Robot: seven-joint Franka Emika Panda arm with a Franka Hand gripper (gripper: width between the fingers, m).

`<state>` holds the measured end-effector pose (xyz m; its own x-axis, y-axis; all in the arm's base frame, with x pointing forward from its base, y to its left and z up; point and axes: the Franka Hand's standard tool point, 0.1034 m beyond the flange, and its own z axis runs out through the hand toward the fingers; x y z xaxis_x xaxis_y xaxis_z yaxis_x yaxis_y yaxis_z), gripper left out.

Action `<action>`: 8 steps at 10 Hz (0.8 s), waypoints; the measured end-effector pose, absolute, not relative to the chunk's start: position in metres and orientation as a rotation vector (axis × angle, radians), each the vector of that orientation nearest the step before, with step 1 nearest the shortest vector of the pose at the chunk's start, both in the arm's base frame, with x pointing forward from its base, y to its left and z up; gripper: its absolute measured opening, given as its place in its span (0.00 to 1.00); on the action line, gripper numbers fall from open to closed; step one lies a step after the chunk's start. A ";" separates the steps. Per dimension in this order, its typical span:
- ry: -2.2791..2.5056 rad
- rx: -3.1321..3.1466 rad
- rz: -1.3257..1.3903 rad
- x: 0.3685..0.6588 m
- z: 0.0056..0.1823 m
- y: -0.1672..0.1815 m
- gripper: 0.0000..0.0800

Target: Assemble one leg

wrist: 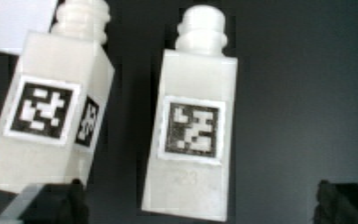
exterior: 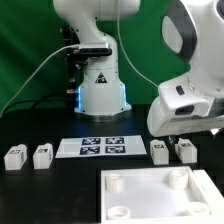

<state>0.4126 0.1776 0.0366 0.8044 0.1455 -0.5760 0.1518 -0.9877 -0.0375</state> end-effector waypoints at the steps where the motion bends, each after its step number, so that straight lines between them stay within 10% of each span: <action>1: 0.286 2.926 -1.073 0.408 0.035 0.176 0.81; 8: 0.292 2.871 -1.199 0.408 0.028 0.179 0.81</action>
Offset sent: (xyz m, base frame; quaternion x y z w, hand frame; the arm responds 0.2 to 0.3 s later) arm 0.0000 0.0000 0.0000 0.0000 0.0000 0.0000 1.0000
